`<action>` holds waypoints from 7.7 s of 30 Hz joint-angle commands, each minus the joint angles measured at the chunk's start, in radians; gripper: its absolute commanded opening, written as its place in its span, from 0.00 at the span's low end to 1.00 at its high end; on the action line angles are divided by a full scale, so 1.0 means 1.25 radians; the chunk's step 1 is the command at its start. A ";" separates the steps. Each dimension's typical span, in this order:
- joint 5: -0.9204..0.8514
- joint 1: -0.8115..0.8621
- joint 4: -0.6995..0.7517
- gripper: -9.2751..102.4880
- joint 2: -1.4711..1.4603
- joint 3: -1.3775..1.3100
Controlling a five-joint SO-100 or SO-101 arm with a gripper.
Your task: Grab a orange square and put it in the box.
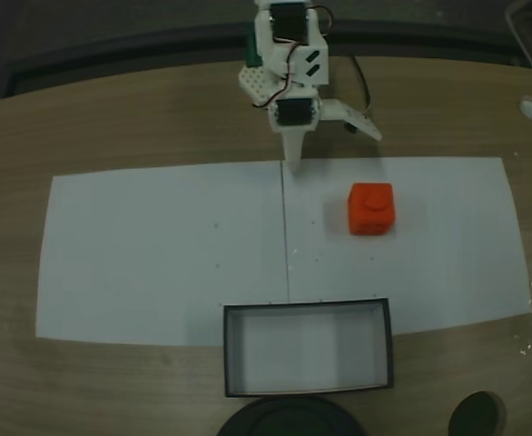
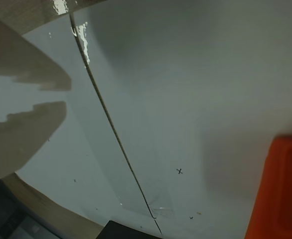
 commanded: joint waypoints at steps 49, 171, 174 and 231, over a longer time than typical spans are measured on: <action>-0.009 -0.205 -0.148 0.40 0.002 -0.086; -0.081 -0.141 0.269 0.08 -1.508 -1.798; -0.075 -0.188 0.355 0.08 -1.404 -1.795; -0.027 -0.022 0.006 0.08 0.015 -0.045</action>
